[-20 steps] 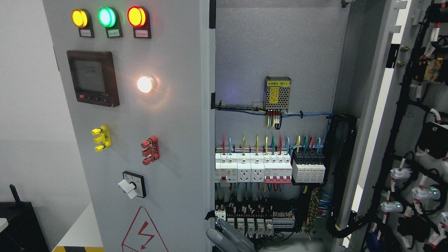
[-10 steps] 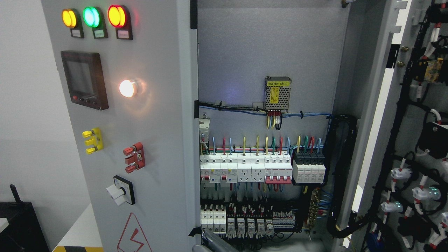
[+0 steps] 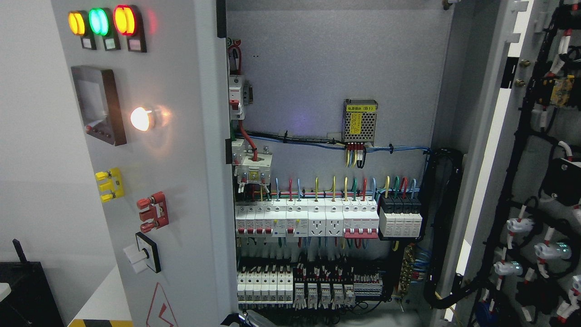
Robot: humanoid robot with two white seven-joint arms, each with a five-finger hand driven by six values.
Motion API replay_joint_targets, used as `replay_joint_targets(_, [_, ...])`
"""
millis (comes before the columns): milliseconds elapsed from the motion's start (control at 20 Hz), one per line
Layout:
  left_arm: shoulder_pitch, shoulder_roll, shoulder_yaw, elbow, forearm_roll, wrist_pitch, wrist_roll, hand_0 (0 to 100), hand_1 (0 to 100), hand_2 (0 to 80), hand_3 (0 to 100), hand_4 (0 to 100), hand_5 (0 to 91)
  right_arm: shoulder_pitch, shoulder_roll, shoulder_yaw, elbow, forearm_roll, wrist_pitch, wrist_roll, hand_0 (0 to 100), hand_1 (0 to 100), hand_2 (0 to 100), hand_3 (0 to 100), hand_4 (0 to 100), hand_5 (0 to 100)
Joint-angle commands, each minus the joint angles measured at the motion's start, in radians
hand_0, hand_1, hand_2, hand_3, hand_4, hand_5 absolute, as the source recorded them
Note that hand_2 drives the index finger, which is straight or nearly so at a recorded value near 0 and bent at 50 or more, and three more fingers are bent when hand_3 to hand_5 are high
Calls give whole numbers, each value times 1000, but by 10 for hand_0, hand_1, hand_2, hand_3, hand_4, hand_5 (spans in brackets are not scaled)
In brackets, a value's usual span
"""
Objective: Open door with both hands
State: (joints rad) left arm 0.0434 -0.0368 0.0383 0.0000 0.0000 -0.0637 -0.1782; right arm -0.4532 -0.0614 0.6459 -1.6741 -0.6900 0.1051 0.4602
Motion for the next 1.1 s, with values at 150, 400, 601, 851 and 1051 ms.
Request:
replay_joint_targets(150, [0,0,0,21,0,-1,0,120,389,0,0,0,0,-5,52,97,-30,0,1,-5,120,389,0,0,0,0])
replay_joint_targets(400, [1,0,0,21,0,-1,0,120,389,0,0,0,0,-13,83,118,-29,1,16,-5,120,389,0,0,0,0])
replay_joint_targets(601, [0,0,0,21,0,-1,0,120,389,0,0,0,0,-22,112,124,-29,1,42,-6,120,389,0,0,0,0])
replay_joint_targets(851, [1,0,0,21,0,-1,0,120,389,0,0,0,0,-42,156,147,-26,12,97,-15,120,389,0,0,0,0])
replay_joint_targets(1051, [1,0,0,21,0,-1,0,120,389,0,0,0,0,-59,163,173,-16,13,99,-15,120,389,0,0,0,0])
